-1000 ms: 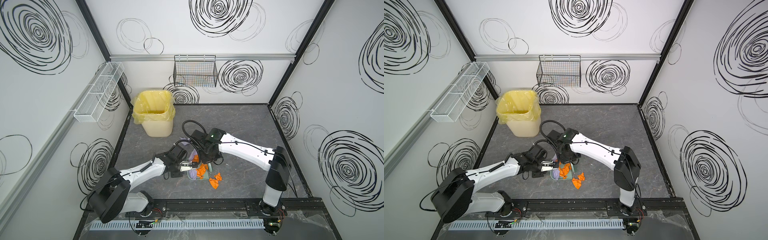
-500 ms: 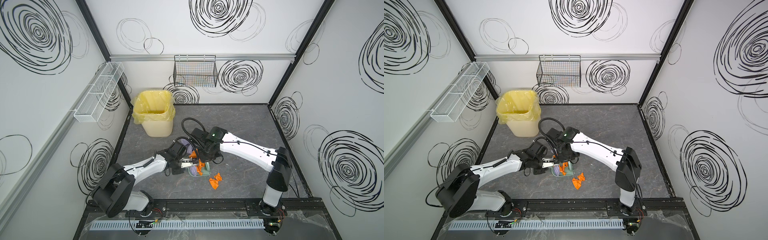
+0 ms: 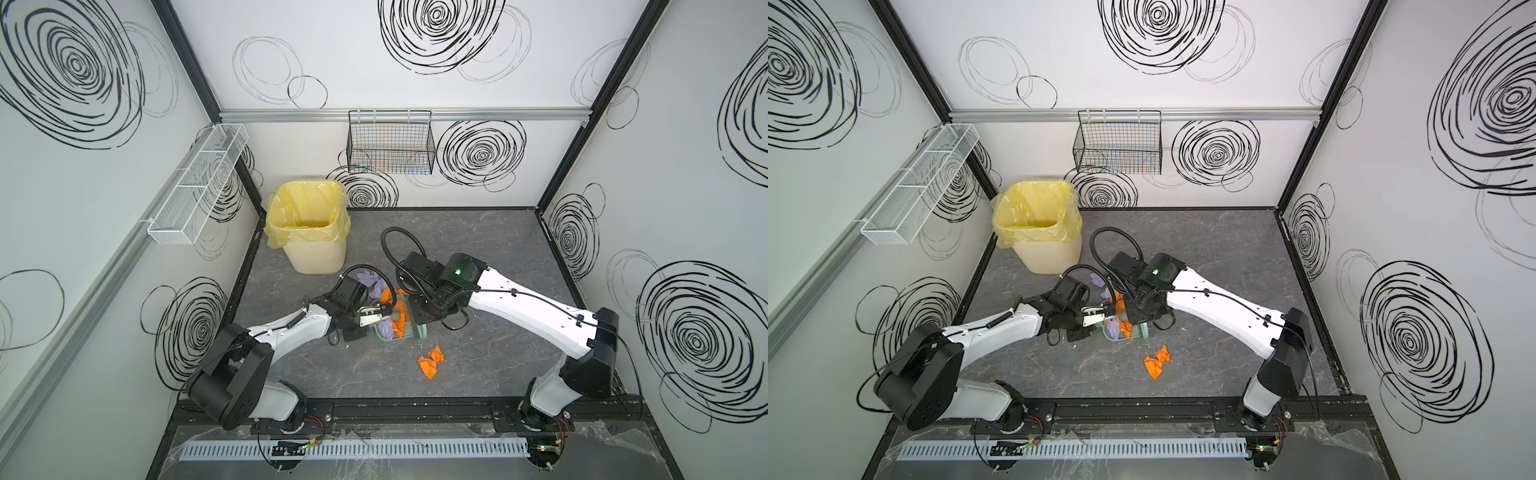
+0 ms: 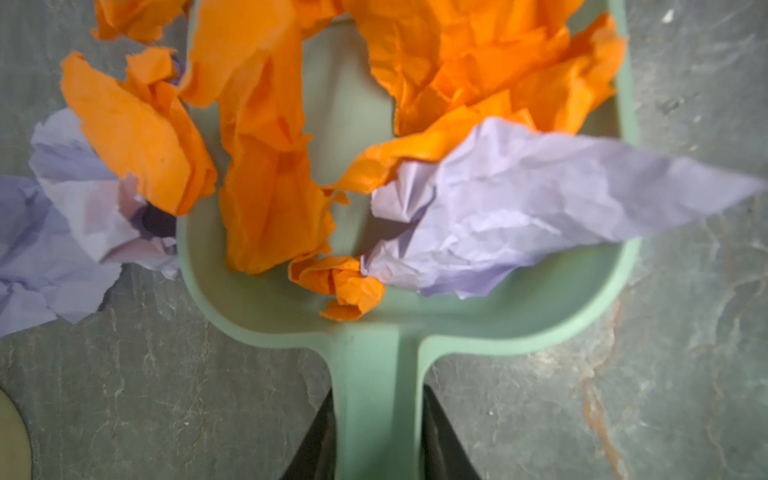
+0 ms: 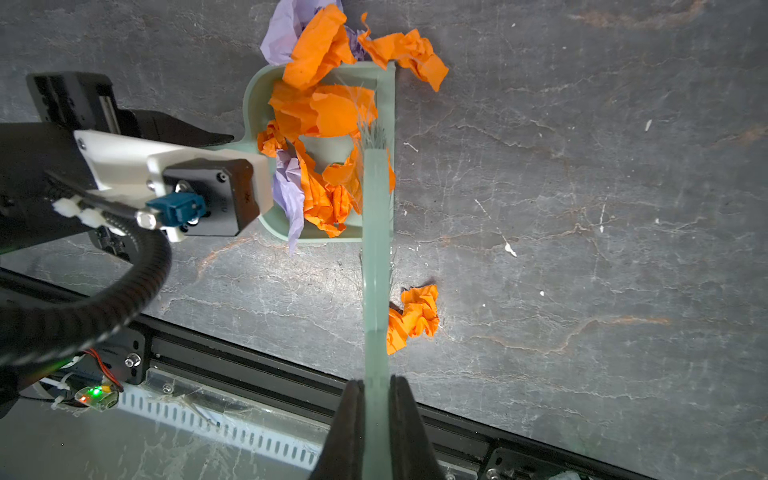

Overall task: Sweep away the paper scraps from the table
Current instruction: 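Sweep remaining scraps with the right gripper's brush into the left gripper's dustpan, then lift the filled dustpan toward the yellow bin with left gripper while right brush withdraws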

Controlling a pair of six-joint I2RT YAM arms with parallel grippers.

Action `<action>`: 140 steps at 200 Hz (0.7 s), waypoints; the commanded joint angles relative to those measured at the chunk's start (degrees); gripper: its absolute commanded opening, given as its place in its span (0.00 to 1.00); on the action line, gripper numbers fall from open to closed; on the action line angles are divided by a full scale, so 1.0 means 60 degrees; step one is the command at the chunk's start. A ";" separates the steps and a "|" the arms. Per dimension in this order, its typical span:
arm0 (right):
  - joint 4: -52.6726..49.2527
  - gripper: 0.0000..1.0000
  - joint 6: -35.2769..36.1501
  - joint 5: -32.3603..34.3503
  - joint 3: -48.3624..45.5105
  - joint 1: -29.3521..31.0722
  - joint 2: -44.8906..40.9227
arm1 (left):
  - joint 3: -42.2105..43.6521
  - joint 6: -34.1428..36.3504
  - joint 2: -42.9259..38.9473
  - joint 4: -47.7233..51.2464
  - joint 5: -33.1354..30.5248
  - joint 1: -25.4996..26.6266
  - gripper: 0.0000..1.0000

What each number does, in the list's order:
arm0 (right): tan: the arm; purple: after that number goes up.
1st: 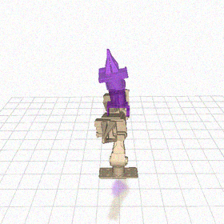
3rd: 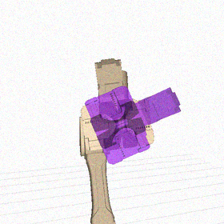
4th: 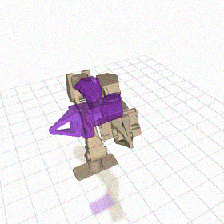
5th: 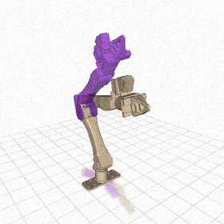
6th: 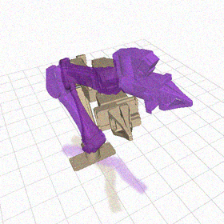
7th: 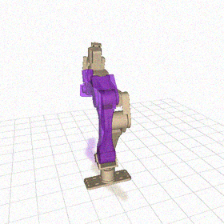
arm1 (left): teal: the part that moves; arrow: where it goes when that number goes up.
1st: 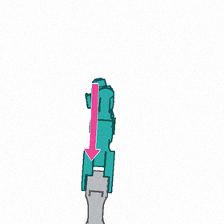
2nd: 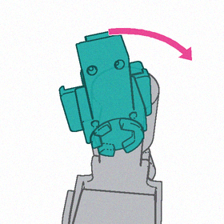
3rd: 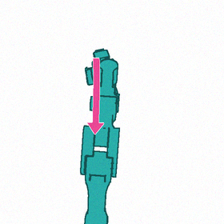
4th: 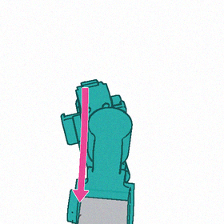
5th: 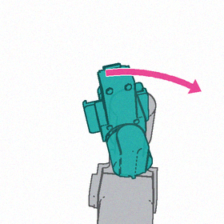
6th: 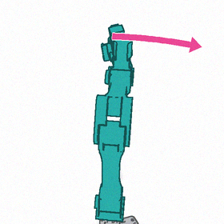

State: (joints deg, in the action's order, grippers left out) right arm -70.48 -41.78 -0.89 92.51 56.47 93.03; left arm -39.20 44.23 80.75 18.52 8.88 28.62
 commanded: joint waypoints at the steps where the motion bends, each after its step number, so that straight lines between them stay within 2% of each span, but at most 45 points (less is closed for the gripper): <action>1: -0.0262 0.00 0.0038 0.0248 0.0075 -0.0090 -0.0318 | -0.0374 -0.0302 -0.0005 -0.0426 0.0433 -0.0110 0.00; 85: 0.0299 0.00 0.0087 0.0264 0.1295 -0.0306 -0.1128 | -0.0414 -0.0355 0.0152 -0.0465 0.0604 -0.0185 0.00; 118: 0.1288 0.00 0.0192 0.0617 0.0819 -0.0681 -0.2211 | -0.0420 -0.0355 -0.0156 -0.0273 0.0822 -0.0278 0.00; 140: 0.1760 0.00 0.0346 0.0426 0.0100 -0.1537 -0.2925 | -0.0603 -0.0369 -0.0519 0.0050 0.1004 -0.0328 0.00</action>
State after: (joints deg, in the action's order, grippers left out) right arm -64.07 -40.73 0.32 96.23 51.72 80.40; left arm -41.06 42.57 80.77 17.54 12.19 27.31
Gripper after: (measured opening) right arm 0.104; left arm 0.287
